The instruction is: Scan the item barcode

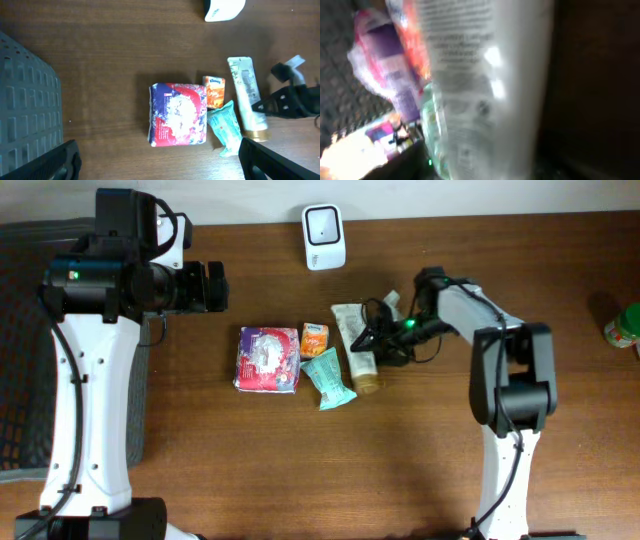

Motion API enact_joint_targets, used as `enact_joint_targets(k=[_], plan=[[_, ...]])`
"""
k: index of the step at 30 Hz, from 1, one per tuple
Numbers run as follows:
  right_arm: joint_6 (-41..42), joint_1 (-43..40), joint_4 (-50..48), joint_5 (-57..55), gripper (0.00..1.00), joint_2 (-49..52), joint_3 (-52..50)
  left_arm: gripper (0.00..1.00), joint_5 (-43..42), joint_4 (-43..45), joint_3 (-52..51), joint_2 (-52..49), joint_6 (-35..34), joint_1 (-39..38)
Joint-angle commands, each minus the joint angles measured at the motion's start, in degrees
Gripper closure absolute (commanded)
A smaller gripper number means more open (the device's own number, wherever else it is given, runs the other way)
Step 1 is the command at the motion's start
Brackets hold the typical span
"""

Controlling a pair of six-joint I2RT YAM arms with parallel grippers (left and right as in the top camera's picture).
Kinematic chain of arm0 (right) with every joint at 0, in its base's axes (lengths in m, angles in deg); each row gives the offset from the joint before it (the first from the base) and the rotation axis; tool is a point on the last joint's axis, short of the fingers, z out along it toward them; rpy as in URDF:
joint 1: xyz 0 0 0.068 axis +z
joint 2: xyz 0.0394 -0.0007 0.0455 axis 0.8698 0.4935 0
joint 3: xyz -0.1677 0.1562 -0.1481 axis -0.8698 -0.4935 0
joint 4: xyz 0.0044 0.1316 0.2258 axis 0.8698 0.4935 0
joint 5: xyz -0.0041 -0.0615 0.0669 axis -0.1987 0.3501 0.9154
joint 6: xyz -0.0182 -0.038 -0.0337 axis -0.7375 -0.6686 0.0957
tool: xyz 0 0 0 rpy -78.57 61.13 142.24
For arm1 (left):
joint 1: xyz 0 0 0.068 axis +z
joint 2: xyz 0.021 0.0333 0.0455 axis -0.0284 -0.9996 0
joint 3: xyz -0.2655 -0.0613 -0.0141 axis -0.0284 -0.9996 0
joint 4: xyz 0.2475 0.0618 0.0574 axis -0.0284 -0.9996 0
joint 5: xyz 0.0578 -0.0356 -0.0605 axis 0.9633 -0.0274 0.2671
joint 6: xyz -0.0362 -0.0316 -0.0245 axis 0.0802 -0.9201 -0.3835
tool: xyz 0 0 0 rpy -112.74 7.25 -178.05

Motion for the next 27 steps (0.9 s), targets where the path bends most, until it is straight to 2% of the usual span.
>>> enact_joint_targets(k=[1, 2, 5, 10, 19, 22, 27], plan=[[2.3, 3.8, -1.4, -6.6, 0.71, 1.1, -1.5, 0.01, -0.6, 0.1, 0.1, 0.9, 0.5, 0.2], [3.1, 4.3, -1.5, -6.6, 0.82, 1.0, -1.3, 0.01, -0.6, 0.1, 0.1, 0.9, 0.5, 0.2], [4.6, 4.7, -1.1, -7.5, 0.96, 0.6, 0.3, 0.01, -0.6, 0.1, 0.1, 0.9, 0.5, 0.2], [6.1, 4.5, 2.3, -13.0, 0.96, -3.0, 5.2, 0.01, -0.6, 0.1, 0.1, 0.9, 0.5, 0.2], [0.9, 6.8, 6.7, -14.2, 0.96, -8.4, 18.3, 0.01, -0.6, 0.1, 0.1, 0.9, 0.5, 0.2], [1.2, 6.8, 9.2, -22.1, 0.91, -8.0, 17.0, 0.01, -0.6, 0.1, 0.1, 0.9, 0.5, 0.2], [6.1, 6.8, 11.6, -24.9, 0.91, -7.3, 7.5, 0.01, -0.6, 0.1, 0.1, 0.9, 0.5, 0.2]])
